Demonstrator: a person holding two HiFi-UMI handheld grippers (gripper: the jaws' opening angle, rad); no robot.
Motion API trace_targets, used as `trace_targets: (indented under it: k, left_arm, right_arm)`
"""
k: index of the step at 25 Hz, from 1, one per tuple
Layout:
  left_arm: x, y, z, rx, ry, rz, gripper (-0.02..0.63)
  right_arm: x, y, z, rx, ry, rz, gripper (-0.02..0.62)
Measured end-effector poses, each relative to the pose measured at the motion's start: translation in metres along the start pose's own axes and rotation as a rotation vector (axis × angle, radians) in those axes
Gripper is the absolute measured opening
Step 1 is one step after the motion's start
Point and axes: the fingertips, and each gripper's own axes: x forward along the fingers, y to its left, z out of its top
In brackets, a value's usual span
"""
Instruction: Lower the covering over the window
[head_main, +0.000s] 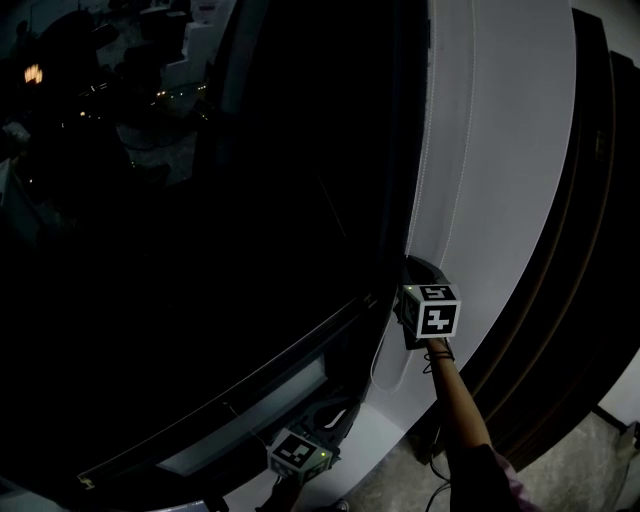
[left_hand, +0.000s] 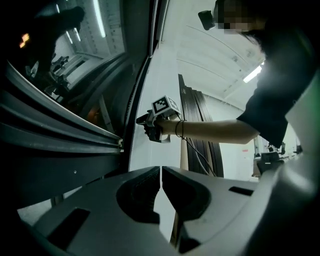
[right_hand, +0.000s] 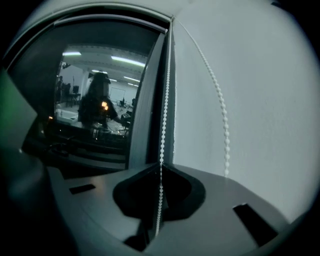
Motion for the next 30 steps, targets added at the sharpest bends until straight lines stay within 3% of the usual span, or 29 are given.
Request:
trace_targets:
  k: [9,12,16,19,23,28,30]
  left_arm:
    - [-0.003,0.016,0.002,-0.043,-0.014,0.046,0.000]
    - [0.001,0.018,0.018,-0.066,-0.051,0.051,0.000]
    - [0.011,0.014,0.046,-0.036,-0.104,0.023,0.011]
    - [0.018,0.010,0.068,-0.033,-0.139,-0.005,0.012]
    - [0.023,0.010,0.090,-0.022,-0.175,-0.013,0.012]
    - [0.036,0.010,0.096,0.023,-0.152,-0.011,0.015]
    - [0.044,0.006,0.095,0.039,-0.131,-0.019,0.046]
  right_arm:
    - [-0.045,0.023,-0.021,0.082,-0.123,0.048,0.012]
    - [-0.060,0.036,-0.018,0.078,-0.155,0.072,0.012]
    - [-0.080,0.046,-0.021,0.065,-0.170,0.074,0.012]
    - [-0.085,0.056,-0.054,0.082,-0.091,0.102,0.012]
    - [-0.101,0.076,-0.141,0.106,0.078,0.133,0.012]
    - [-0.142,0.111,-0.248,0.137,0.287,0.183,0.012]
    - [-0.161,0.123,-0.281,0.155,0.363,0.200,0.012]
